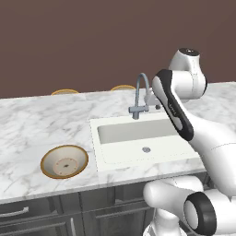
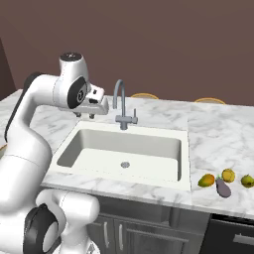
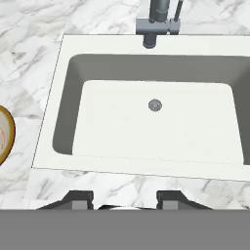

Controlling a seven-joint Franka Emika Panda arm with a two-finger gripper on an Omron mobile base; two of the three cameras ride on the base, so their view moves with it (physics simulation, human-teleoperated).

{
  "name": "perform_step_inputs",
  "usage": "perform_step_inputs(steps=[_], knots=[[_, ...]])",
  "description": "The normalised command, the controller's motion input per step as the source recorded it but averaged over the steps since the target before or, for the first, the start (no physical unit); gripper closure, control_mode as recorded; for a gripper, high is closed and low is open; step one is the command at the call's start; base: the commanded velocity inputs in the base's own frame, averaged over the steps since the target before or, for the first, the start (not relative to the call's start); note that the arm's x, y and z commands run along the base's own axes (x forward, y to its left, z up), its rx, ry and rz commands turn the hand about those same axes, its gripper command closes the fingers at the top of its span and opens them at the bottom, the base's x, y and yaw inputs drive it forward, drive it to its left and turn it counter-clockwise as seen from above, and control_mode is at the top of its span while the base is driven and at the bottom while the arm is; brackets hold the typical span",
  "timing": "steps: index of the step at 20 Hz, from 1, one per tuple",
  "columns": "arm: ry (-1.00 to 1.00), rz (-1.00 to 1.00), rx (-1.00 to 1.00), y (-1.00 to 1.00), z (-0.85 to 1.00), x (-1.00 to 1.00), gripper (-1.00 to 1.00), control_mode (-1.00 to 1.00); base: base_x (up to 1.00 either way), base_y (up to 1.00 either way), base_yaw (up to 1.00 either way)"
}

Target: There is a mixed pile of frozen fruits and vegetables on the counter. Locate all the frozen vegetables and place the items in a bowl on the counter. Take all the frozen fruits and defrost them in a running sink.

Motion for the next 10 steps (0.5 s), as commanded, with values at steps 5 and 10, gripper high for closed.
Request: perform_step_inputs(steps=[5, 10], knots=[[0.0, -0.03, 0.0, -0.13, 0.0, -0.15, -1.0, -1.0, 0.0, 0.0, 0.0], [0.0, -0.04, 0.0, -0.24, 0.0, -0.4, -1.0, -1.0, 0.0, 0.0, 0.0]])
